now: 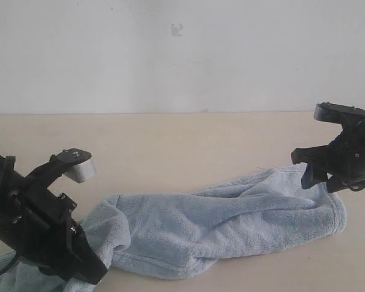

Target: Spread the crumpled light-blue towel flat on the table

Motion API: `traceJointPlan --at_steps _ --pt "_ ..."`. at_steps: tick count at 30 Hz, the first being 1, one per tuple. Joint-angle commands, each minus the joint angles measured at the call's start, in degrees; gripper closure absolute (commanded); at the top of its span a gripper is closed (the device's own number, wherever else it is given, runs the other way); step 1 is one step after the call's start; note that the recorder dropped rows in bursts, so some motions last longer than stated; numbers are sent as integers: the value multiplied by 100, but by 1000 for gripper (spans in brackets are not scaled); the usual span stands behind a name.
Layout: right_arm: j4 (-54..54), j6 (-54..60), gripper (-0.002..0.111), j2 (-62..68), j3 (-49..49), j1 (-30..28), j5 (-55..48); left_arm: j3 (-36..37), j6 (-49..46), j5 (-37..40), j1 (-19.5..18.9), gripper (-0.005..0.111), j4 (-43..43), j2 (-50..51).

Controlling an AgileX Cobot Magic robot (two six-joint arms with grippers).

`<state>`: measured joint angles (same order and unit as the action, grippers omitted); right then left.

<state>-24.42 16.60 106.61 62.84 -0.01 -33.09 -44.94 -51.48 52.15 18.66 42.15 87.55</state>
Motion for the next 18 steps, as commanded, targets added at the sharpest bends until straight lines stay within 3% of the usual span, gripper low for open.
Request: traceJointPlan --at_steps 1,5,7,12,14,16,18 --pt "-483 373 58 -13 20 -44 211 15 -241 -42 7 77 54 24" --pt "-482 373 58 -13 20 -44 226 15 -241 -87 7 43 264 24" --pt "-530 373 58 -13 20 -44 213 15 -241 -109 7 35 352 24" --pt "-602 373 58 -13 20 -44 202 -267 -264 -47 7 33 338 -86" --pt "-630 373 58 -13 20 -44 191 -652 90 -146 -95 39 -200 -403" --pt "-630 373 58 -13 20 -44 191 -610 1079 -774 -250 65 -1491 -663" --pt "-630 373 58 -13 20 -44 202 -391 3322 -1064 -491 98 -3438 -701"
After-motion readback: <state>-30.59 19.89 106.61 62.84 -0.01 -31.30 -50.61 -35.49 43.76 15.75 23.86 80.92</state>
